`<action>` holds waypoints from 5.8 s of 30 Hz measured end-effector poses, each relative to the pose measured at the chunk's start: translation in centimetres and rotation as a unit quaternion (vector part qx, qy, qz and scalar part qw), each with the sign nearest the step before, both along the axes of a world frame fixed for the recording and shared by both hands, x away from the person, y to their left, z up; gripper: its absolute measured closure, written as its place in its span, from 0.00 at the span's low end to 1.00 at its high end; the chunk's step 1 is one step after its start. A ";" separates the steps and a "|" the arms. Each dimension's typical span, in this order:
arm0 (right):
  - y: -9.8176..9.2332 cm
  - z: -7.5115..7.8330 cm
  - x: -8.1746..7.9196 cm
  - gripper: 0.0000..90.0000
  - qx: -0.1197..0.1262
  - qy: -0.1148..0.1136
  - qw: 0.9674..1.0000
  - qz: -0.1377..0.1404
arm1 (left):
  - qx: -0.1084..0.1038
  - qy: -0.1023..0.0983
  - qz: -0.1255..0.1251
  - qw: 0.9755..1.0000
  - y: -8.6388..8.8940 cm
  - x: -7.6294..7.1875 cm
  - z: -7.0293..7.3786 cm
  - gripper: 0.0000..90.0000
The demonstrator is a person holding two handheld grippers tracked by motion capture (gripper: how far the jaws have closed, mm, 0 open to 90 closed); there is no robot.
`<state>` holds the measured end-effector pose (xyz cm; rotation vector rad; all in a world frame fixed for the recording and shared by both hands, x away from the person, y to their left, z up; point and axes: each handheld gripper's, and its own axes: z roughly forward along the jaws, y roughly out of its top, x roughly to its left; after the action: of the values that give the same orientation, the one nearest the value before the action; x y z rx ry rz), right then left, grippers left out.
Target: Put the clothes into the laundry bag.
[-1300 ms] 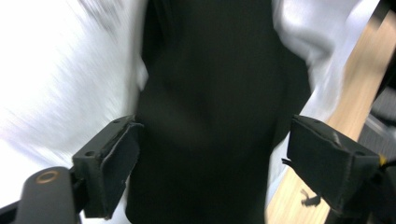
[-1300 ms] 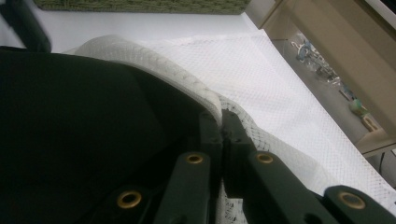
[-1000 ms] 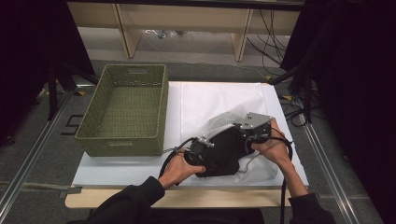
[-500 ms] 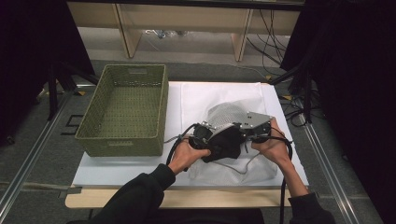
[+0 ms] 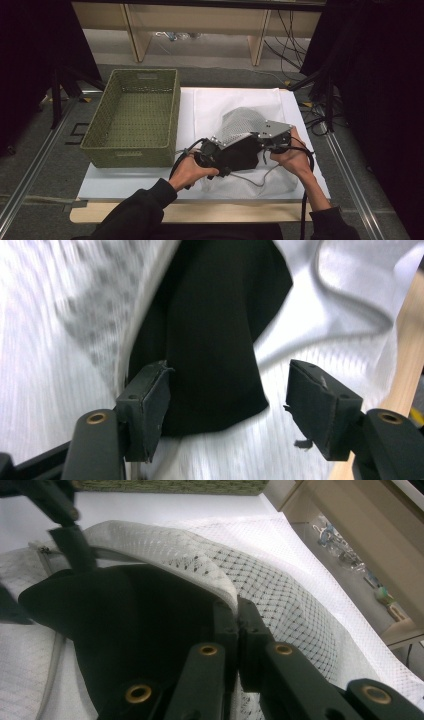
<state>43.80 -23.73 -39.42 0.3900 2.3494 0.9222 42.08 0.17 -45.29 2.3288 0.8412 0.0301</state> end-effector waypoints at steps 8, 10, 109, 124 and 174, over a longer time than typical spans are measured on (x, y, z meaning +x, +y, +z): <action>0.2 -0.2 -0.1 1.00 0.000 0.005 1.000 -0.003 | 0.015 -0.017 0.000 1.000 -1.5 0.7 -1.7 0.78; 0.2 -0.2 -0.1 1.00 0.000 0.006 1.000 -0.003 | 0.010 -0.018 0.000 1.000 -1.4 1.4 -1.6 0.88; 0.7 -7.2 -2.9 1.00 -0.117 0.075 0.990 0.019 | 0.034 -0.060 0.012 0.998 7.9 -4.8 0.0 0.67; 0.6 -8.1 -2.8 0.99 -0.110 0.110 0.988 0.014 | 0.012 -0.084 0.016 0.996 8.6 -5.5 0.3 0.36; -3.0 -4.0 -2.3 0.42 0.086 0.101 0.987 -0.089 | -0.010 -0.099 0.042 0.994 9.9 -5.1 0.3 0.27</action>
<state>41.45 -26.73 -43.39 0.7832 2.3736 1.0438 36.98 10.05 -44.99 2.2267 0.8343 0.2819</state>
